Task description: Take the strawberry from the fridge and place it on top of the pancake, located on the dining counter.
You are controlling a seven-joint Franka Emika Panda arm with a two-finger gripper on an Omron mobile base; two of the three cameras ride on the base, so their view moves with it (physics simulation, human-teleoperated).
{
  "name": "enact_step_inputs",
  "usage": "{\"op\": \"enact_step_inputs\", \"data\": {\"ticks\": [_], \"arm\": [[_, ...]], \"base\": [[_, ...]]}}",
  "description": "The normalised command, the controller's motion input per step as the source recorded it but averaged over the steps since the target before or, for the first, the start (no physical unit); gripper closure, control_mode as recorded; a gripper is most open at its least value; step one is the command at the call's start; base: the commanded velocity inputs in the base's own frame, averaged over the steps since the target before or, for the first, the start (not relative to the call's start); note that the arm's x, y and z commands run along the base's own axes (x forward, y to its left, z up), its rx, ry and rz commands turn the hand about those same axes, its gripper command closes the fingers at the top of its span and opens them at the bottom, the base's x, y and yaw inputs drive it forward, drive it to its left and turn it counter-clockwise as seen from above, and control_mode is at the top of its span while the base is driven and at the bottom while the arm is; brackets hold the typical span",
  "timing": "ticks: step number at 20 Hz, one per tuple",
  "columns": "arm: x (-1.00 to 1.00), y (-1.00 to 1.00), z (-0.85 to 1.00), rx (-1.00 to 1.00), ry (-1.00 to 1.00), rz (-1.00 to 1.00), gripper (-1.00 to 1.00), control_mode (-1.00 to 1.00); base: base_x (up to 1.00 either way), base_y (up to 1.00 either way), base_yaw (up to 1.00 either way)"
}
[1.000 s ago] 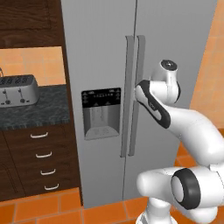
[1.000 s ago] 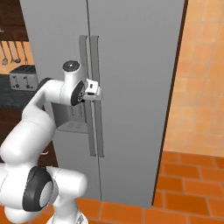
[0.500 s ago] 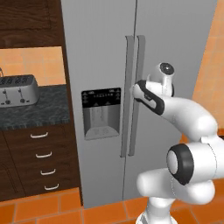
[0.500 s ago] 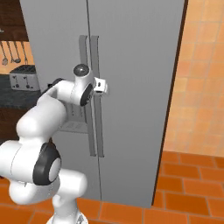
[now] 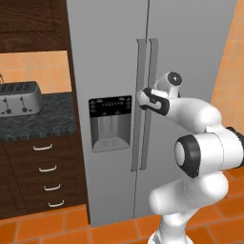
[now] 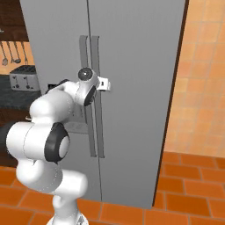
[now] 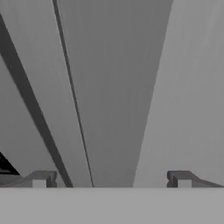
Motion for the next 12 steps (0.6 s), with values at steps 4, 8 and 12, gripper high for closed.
{"op": "enact_step_inputs", "data": {"ticks": [4,8,12], "arm": [[0.57,-0.13,0.0,0.0,-0.01,0.0,-1.0,-1.0],[0.36,-0.09,-0.1,0.0,-0.23,0.0,-1.0,-1.0],[0.02,-0.07,-0.02,0.0,-0.4,0.0,-1.0,-1.0]], "base": [[0.0,0.0,0.0],[0.0,0.0,0.0],[0.0,0.0,0.0]]}}
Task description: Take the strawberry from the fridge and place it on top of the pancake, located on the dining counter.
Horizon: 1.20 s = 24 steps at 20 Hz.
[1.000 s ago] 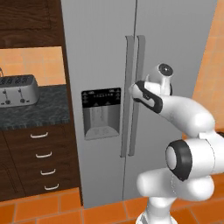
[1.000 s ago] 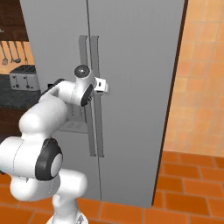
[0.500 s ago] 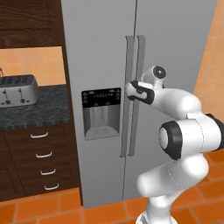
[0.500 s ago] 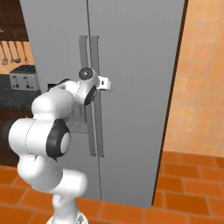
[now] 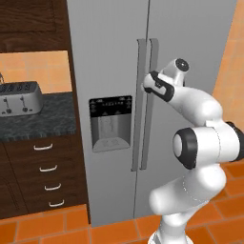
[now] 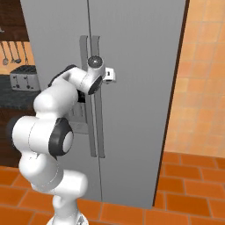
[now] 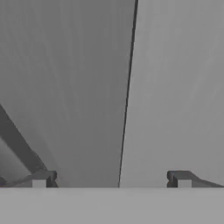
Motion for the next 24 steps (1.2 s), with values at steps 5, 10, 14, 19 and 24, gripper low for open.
{"op": "enact_step_inputs", "data": {"ticks": [5,10,14,19,24], "arm": [[-0.01,0.0,0.0,0.0,-0.3,0.0,-1.0,-1.0],[0.15,0.0,0.0,0.0,-0.18,0.0,-1.0,-1.0],[0.34,0.05,-0.05,0.0,-0.09,0.0,-1.0,-1.0],[0.32,0.0,0.0,0.0,-0.06,0.0,1.0,-1.0],[-0.02,-0.07,0.0,0.0,0.0,-0.02,1.0,-1.0]], "base": [[0.0,0.0,0.0],[0.0,0.0,0.0],[0.0,0.0,0.0],[0.0,0.0,0.0],[0.0,0.0,0.0]]}}
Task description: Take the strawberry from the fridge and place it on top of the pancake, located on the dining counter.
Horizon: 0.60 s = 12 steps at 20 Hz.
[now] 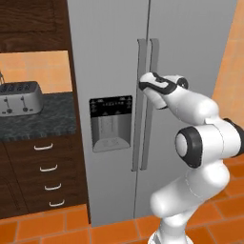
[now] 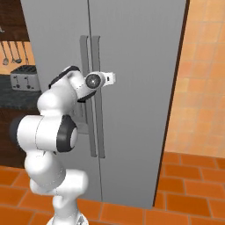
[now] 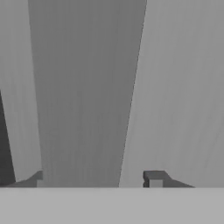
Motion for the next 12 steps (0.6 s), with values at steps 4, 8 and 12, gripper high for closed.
{"op": "enact_step_inputs", "data": {"ticks": [4,8,12], "arm": [[-0.44,-0.52,0.05,0.0,0.19,-0.07,1.0,-1.0],[-0.93,-0.62,0.23,0.0,0.24,-0.05,1.0,-1.0],[-0.95,-0.7,0.34,0.0,0.42,-0.05,1.0,-1.0]], "base": [[0.0,0.0,0.0],[0.0,0.0,0.0],[0.0,0.0,0.0]]}}
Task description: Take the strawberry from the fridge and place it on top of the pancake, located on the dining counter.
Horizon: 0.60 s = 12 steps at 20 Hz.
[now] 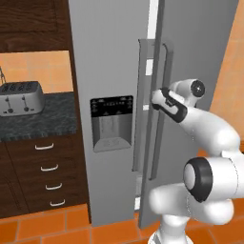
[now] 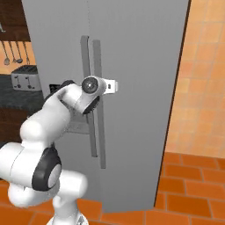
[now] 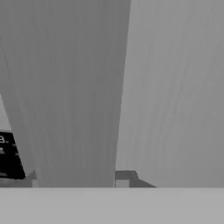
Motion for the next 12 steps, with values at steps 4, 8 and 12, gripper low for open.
{"op": "enact_step_inputs", "data": {"ticks": [4,8,12], "arm": [[-0.98,-0.85,0.11,0.03,0.32,-0.02,1.0,-1.0],[-1.0,-0.89,0.0,0.04,0.07,0.05,1.0,-1.0],[-0.93,-1.0,0.0,0.08,0.0,0.13,1.0,-1.0]], "base": [[0.0,0.0,0.0],[0.0,0.0,0.0],[0.0,0.0,0.0]]}}
